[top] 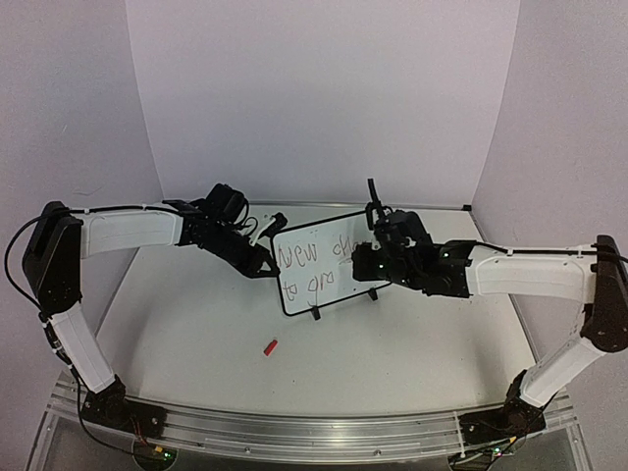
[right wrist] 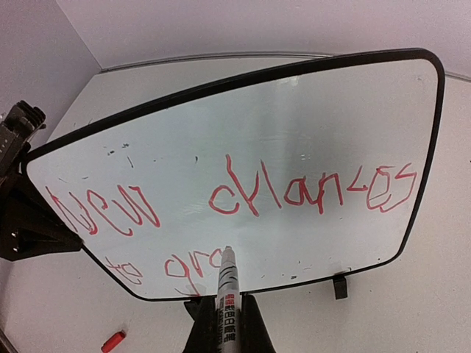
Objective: Write a sentence on the whiteboard
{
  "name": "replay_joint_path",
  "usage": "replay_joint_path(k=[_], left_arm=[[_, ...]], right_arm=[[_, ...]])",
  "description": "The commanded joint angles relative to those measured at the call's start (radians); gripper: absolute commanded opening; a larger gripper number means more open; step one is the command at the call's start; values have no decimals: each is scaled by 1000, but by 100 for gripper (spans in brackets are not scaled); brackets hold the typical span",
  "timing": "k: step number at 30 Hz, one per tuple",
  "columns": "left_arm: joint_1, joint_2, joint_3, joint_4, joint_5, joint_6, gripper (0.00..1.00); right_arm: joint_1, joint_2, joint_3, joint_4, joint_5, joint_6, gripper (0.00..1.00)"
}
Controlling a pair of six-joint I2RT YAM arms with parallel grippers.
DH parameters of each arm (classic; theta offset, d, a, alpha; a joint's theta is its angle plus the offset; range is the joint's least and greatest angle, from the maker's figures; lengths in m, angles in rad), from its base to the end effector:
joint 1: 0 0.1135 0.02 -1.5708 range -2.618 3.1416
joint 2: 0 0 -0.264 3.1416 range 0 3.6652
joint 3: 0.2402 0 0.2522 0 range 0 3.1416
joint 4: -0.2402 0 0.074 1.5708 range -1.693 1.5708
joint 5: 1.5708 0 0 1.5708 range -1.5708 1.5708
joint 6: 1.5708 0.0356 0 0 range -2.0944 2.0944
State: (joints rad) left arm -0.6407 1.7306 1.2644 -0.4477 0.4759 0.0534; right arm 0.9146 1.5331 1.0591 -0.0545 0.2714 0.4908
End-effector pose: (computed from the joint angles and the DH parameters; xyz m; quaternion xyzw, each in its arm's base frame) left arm 0.2887 -0.2356 0.2340 0.3844 0.8392 -0.3043 0.2355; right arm 0.2204 0.2706 0.2643 -0.1149 0.8542 0.2293 0.4523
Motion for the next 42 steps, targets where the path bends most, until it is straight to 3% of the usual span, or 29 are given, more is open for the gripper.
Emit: replay_joint_path(k=[1, 42], left_arm=[[-7, 6, 43, -35, -9, 14, 0], [-7, 0, 44, -36, -11, 14, 0]], right_arm=[[-2, 50, 48, 7, 12, -5, 0], [-3, 184, 85, -10, 54, -7, 0]])
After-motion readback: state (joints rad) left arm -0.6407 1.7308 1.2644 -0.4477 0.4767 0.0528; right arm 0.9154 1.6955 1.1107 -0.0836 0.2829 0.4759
